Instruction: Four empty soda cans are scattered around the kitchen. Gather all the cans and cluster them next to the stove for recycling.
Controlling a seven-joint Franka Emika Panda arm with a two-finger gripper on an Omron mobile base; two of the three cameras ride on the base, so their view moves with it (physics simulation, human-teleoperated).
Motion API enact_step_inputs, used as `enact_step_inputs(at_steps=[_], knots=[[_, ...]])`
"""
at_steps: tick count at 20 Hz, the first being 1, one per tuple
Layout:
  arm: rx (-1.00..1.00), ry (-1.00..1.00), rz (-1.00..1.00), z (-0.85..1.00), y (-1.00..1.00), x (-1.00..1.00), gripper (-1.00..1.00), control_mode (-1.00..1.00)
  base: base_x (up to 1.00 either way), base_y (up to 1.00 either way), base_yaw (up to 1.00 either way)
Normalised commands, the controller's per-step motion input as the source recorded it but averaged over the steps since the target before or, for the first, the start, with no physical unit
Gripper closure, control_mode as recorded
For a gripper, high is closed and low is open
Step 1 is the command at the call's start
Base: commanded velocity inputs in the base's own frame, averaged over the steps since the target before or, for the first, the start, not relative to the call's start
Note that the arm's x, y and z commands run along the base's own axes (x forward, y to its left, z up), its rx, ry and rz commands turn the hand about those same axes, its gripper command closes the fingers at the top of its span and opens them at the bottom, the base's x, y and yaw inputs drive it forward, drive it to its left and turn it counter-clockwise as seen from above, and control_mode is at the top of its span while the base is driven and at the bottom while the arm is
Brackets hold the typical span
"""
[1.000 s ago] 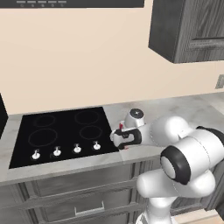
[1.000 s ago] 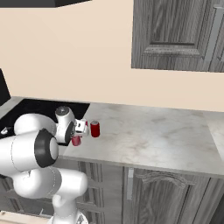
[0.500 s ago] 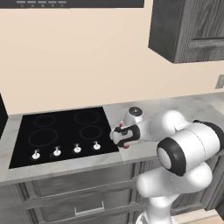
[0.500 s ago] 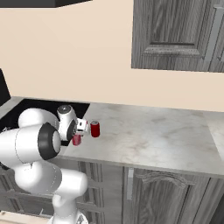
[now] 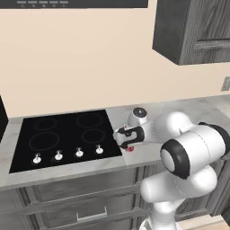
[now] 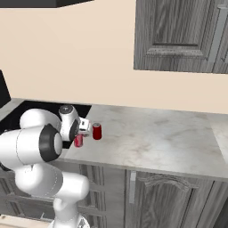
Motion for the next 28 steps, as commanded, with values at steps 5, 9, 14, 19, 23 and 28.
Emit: enact_step_inputs(at_steps=[5,9,14,19,23,28], knots=[[0.0,-0.13,0.0,0.0,-0.01,-0.16,-1.0,-1.0,0.0,0.0,0.0],[0.0,-0.14,0.0,0.0,-0.15,-0.31,-1.0,-1.0,0.0,0.0,0.0],[0.0,-0.01,0.0,0.29,-0.17,-0.07,-1.0,-1.0,0.0,0.0,0.0],[0.01,0.01,0.0,0.7,-0.02,-0.18,-1.0,-1.0,0.0,0.0,0.0],[0.0,0.02,-0.02,0.82,0.0,-0.55,-1.0,-1.0,0.0,0.0,0.0],[0.0,0.08,-0.05,0.7,0.0,-0.73,-1.0,-1.0,0.0,0.0,0.0]])
